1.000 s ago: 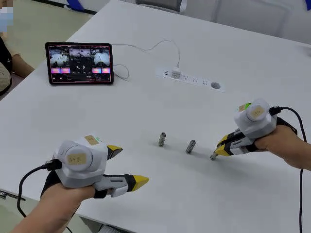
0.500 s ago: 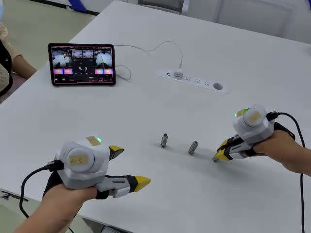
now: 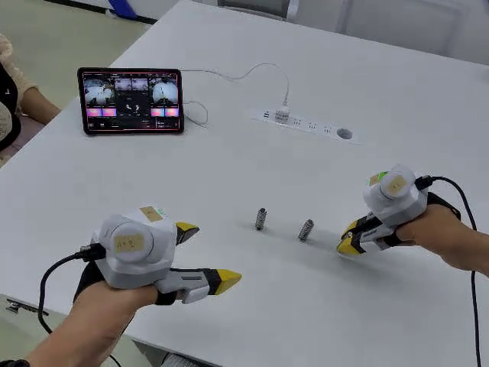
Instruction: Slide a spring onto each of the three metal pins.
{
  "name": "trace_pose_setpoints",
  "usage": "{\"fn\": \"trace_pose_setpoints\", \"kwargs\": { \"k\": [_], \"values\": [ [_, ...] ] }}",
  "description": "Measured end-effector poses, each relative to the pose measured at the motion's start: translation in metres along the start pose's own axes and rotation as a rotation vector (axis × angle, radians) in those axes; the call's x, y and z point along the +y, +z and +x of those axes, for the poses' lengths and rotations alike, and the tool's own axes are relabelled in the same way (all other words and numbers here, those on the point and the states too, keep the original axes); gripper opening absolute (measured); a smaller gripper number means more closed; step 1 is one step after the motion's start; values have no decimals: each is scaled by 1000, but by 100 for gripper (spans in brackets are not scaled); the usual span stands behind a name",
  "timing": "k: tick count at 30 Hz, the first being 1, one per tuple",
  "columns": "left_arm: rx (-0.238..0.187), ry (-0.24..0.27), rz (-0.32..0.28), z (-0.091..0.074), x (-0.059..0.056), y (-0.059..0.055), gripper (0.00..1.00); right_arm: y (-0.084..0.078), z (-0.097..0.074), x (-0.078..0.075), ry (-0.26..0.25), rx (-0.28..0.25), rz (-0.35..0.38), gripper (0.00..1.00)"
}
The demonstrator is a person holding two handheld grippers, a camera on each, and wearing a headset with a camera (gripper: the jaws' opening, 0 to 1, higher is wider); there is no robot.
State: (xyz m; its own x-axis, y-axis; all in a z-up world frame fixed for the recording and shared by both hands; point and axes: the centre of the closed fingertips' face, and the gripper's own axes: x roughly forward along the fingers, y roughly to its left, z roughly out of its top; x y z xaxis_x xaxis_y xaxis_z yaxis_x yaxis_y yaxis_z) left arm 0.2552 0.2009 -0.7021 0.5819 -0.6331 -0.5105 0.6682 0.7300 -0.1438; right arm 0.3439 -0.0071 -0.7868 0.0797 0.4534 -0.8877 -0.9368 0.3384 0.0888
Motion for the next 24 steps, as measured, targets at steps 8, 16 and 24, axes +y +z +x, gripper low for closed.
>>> {"fn": "trace_pose_setpoints", "kwargs": {
  "k": [8, 16, 24],
  "values": [
    [-5, -9, 8, 3, -1, 7, 68, -5, -7, 2, -13, -18, 52, 33],
    [-3, -32, 16, 8, -3, 11, 68, -10, -19, 4, -37, -74, 135, 40],
    [-19, -37, 19, 12, -3, 17, 68, -14, -32, 10, -57, -145, 231, 50]
  ]
}}
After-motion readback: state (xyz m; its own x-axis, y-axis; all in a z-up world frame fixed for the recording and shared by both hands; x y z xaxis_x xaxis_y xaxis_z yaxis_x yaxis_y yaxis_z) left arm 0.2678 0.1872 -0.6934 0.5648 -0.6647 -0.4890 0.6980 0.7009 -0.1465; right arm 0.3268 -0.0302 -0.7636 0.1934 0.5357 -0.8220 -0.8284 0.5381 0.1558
